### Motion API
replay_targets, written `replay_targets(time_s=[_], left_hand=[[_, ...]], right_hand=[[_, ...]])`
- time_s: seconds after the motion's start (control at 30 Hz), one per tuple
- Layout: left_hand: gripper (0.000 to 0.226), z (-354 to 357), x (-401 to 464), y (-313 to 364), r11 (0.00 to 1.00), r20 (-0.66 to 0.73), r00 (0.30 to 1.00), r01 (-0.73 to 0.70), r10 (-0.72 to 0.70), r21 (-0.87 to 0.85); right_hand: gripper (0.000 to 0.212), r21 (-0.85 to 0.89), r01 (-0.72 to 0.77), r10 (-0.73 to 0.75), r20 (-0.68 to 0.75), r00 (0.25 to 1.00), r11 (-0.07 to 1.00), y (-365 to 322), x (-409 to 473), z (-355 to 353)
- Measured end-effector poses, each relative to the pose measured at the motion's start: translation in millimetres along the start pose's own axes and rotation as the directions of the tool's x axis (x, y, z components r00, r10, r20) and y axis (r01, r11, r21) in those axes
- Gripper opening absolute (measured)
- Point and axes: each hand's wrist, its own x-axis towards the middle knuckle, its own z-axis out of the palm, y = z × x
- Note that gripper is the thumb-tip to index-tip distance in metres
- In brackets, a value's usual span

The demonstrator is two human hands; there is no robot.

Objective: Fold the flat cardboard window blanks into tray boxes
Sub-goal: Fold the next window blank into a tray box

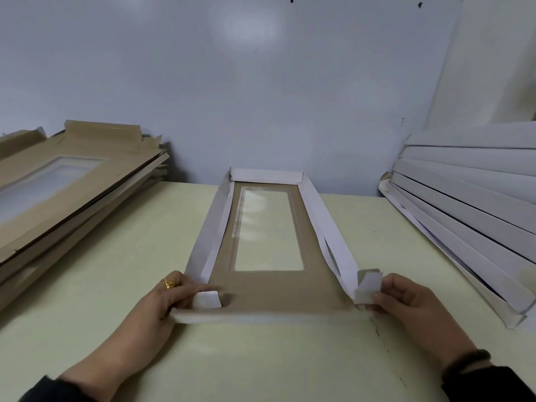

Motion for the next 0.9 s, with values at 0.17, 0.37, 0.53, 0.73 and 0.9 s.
replay_targets(time_s=[0.17, 0.37, 0.53, 0.73, 0.9], left_hand=[[0.074, 2.1, -0.1, -5.6, 0.997, 0.002, 1.0, 0.003, -0.003, -0.075], [0.041, 0.5, 0.8, -0.8, 0.998, -0.125, 0.992, 0.006, 0.001, 0.057], [0.02, -7.1, -4.7, 2.0, 0.971, -0.04, 0.995, -0.081, 0.092, 0.227], [0.099, -22.8, -14.7, -12.8, 0.979, 0.14, 0.988, -0.094, 0.069, 0.18], [0.111, -23.4, -10.9, -13.1, 0.981, 0.163, 0.985, -0.09, 0.062, 0.17]], right_hand=[[0.02, -0.231, 0.167, -0.184, -0.056, 0.981, 0.959, 4.1, -4.8, 14.4], [0.031, -0.753, 0.54, -0.534, 0.3, 0.79, 0.376, -2.0, -8.8, 31.6], [0.056, -0.786, 0.574, -0.535, 0.392, 0.748, 0.228, -3.6, -10.6, 26.0], [0.072, -0.786, 0.599, -0.409, 0.501, 0.763, 0.153, -4.0, -21.4, 17.0], [0.079, -0.789, 0.584, -0.419, 0.472, 0.775, 0.19, -0.2, -17.5, 18.9]])
